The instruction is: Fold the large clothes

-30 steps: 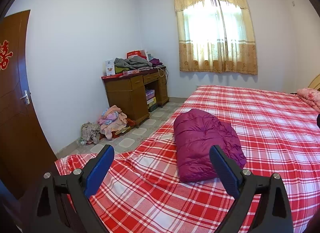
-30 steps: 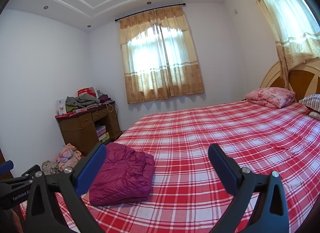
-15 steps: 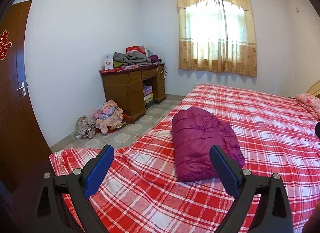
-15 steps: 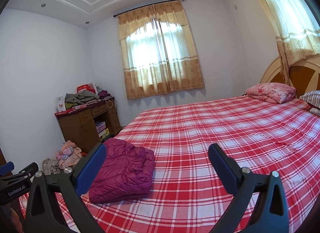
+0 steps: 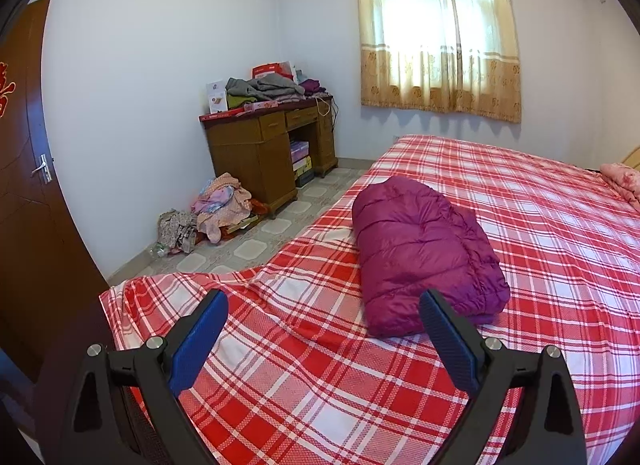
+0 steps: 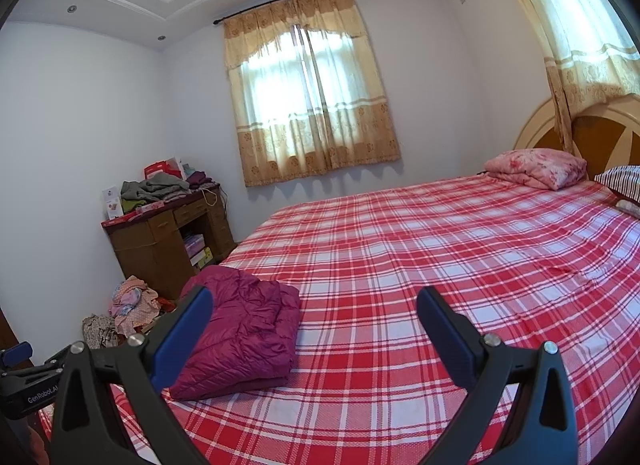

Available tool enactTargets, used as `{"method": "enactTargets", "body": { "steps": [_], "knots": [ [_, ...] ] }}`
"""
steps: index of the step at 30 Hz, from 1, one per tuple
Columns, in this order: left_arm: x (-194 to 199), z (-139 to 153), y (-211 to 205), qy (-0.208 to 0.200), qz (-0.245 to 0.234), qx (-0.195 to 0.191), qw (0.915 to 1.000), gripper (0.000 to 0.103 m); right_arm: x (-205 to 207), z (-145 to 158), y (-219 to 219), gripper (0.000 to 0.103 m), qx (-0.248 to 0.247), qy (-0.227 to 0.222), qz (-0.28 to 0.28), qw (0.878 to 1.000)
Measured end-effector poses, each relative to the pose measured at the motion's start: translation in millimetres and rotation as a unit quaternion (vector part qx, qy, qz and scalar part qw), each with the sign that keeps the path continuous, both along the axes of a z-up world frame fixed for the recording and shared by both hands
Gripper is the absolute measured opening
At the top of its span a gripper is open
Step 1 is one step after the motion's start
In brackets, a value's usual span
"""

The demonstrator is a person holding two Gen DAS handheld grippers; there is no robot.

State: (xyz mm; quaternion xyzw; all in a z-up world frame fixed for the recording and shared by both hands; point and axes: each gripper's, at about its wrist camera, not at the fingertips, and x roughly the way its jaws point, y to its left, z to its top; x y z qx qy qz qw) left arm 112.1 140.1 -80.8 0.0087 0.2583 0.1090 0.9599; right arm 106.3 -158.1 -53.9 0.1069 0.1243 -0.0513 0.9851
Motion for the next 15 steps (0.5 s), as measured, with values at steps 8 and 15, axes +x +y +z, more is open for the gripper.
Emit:
{"method": "enactTargets", "body": {
  "steps": [8, 15],
  "knots": [
    [3.6, -3.6, -0.9, 0.003, -0.001, -0.002, 1.0000, 0.097, 2.9, -1.9, 1.2, 0.103, -0.002, 0.005, 0.002, 1.000],
    [7.0, -9.2, 2.4, 0.010, -0.001, -0.003, 0.9999, 0.097, 3.3, -2.3, 1.2, 0.103, -0.003, 0.006, 0.001, 1.000]
  ]
}}
